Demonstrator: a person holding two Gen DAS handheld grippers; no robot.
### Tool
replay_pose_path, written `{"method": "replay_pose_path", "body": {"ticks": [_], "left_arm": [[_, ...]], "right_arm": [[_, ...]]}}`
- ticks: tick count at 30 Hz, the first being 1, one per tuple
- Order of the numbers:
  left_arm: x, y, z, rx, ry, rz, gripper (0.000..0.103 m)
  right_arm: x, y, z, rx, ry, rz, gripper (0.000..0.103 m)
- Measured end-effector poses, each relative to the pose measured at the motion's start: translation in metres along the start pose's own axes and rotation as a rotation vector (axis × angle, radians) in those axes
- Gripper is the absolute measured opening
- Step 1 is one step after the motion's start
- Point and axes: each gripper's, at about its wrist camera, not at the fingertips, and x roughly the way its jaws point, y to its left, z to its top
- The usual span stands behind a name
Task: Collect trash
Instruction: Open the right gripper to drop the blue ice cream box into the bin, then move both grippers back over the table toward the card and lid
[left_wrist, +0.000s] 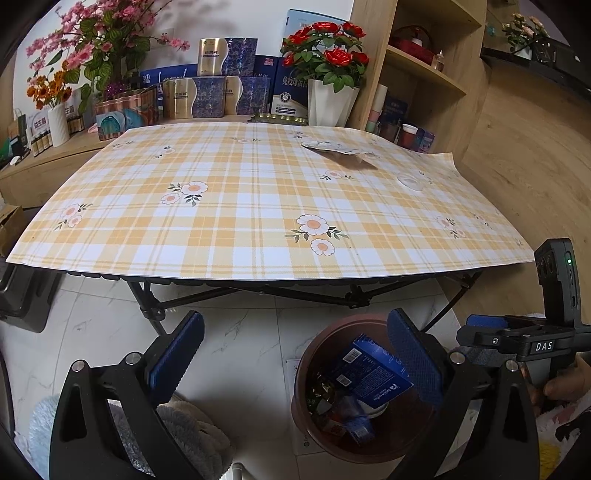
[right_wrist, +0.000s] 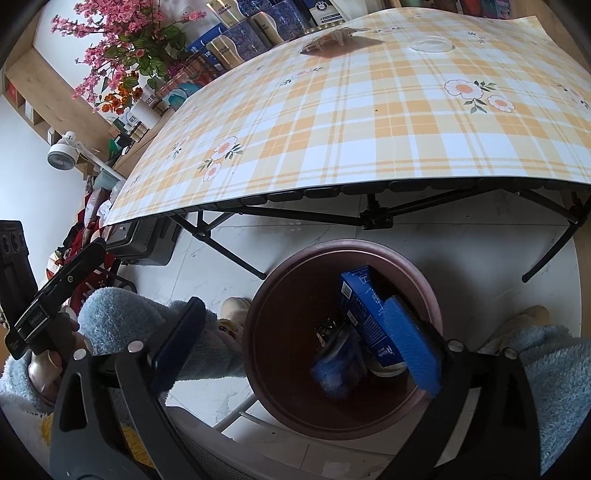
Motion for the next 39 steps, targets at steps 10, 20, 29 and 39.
{"method": "replay_pose_path", "body": {"ticks": [10, 20, 29, 39], "left_arm": [[-0.001, 0.003, 0.001, -0.010, 0.001, 0.024, 0.097], [0.004, -0.007, 0.028, 0.069, -0.032, -0.001, 0.097], [0.016, -0.019, 0.087, 0.071, -0.133, -0.009, 0.097], [0.033, -0.016, 0.134, 0.047, -0.179, -0.019, 0.097]], "right_arm": [[-0.004, -0.002, 0.002, -0.006, -0.015, -0.037, 0.097], [-0.040, -0.005, 0.031, -0.041, -0.146, -0.116, 0.097], [-0.078, -0.022, 0.080, -0.049, -0.272, -0.175, 0.097], [-0.090, -0.051, 0.118, -0.036, -0.338, -0.323, 0.097]]}}
